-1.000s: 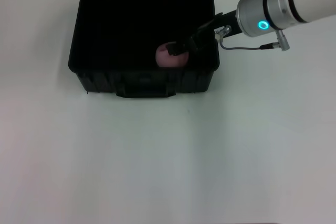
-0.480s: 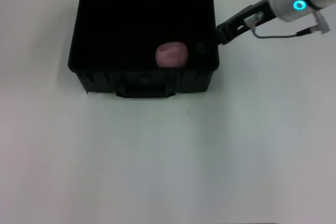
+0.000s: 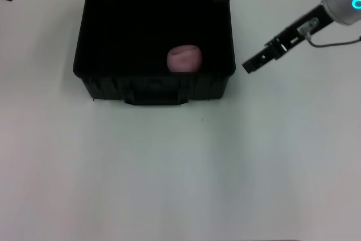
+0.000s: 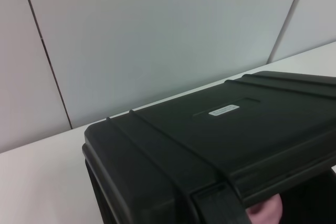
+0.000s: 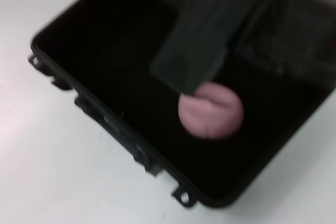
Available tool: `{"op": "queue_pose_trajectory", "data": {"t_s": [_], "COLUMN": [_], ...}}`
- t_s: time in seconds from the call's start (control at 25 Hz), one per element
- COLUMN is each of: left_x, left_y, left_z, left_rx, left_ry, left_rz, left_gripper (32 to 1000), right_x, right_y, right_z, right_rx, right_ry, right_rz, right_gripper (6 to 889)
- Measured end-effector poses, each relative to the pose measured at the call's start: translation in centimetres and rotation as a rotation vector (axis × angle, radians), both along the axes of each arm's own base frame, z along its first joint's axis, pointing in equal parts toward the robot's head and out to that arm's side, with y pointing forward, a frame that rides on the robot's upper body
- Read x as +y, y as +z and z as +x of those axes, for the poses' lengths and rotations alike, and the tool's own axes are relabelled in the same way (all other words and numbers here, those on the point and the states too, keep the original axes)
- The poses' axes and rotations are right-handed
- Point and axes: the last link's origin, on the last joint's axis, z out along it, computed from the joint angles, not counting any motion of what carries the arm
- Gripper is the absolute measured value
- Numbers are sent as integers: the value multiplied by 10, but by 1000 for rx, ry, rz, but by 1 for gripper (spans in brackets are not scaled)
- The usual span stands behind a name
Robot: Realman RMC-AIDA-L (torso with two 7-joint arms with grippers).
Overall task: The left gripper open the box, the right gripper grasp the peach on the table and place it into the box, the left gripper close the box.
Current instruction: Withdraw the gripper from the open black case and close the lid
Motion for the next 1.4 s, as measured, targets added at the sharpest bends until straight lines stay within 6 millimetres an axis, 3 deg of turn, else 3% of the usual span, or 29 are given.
{"op": "queue_pose_trajectory", "data": {"t_s": [0.6, 1.4], "left_x": [0, 0], "left_y": [0, -2], "left_z": [0, 3], "left_rx": [3, 10], "left_ry": [-3, -14], "left_rz": [-2, -10], "left_gripper": [519, 529], "right_x": [-14, -14], "right_y": [8, 9], "right_z": [17, 24], "right_rx": [-208, -226], "right_ry": [-98, -113], "right_rz": [-80, -68], "right_gripper": [868, 868]}}
